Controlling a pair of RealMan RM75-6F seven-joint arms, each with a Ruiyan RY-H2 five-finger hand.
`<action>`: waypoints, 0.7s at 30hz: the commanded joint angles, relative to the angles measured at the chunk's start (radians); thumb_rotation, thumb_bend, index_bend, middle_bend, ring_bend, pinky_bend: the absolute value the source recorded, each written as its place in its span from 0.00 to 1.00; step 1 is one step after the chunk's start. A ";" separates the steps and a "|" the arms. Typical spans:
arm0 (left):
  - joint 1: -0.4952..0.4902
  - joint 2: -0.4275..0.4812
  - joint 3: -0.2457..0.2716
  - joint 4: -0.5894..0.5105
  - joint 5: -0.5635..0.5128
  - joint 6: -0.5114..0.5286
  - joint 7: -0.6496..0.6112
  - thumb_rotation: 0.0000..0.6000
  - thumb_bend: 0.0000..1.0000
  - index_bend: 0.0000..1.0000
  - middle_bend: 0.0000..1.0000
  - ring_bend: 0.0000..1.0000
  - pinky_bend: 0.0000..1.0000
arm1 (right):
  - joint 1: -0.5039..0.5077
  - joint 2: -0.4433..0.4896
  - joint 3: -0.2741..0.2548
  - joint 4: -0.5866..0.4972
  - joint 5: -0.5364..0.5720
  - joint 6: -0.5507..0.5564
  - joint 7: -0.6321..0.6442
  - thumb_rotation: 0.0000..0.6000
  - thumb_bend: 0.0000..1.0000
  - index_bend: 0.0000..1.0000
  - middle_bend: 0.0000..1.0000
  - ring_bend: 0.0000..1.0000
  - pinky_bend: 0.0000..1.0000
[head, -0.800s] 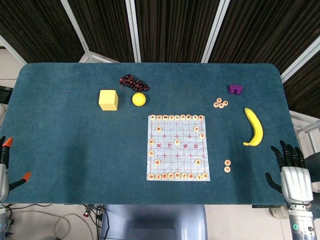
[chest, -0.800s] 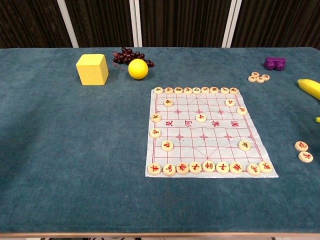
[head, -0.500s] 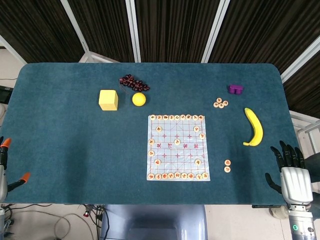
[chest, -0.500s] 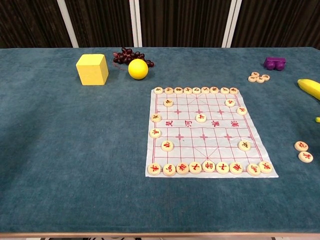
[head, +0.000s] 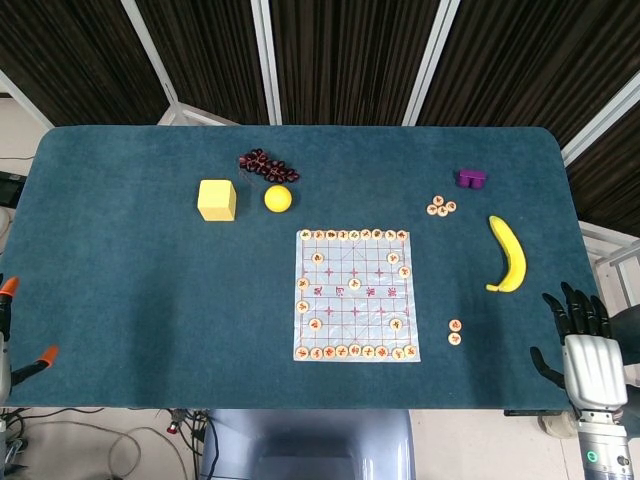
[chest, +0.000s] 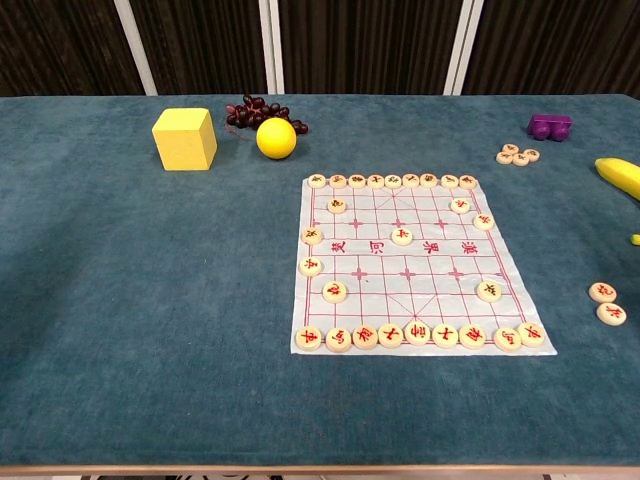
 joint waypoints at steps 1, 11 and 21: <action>-0.001 -0.001 0.001 0.000 0.001 -0.003 0.001 1.00 0.03 0.05 0.00 0.00 0.07 | -0.001 0.003 0.001 -0.003 0.004 -0.003 0.013 1.00 0.37 0.14 0.00 0.00 0.04; -0.002 -0.006 0.002 0.002 0.002 -0.005 0.009 1.00 0.03 0.05 0.00 0.00 0.07 | -0.001 0.009 0.003 -0.008 -0.001 -0.002 0.072 1.00 0.37 0.16 0.00 0.00 0.04; 0.000 -0.009 -0.004 0.003 -0.001 0.003 0.014 1.00 0.03 0.05 0.00 0.00 0.07 | 0.083 0.051 0.024 -0.027 0.012 -0.140 0.131 1.00 0.37 0.27 0.00 0.00 0.04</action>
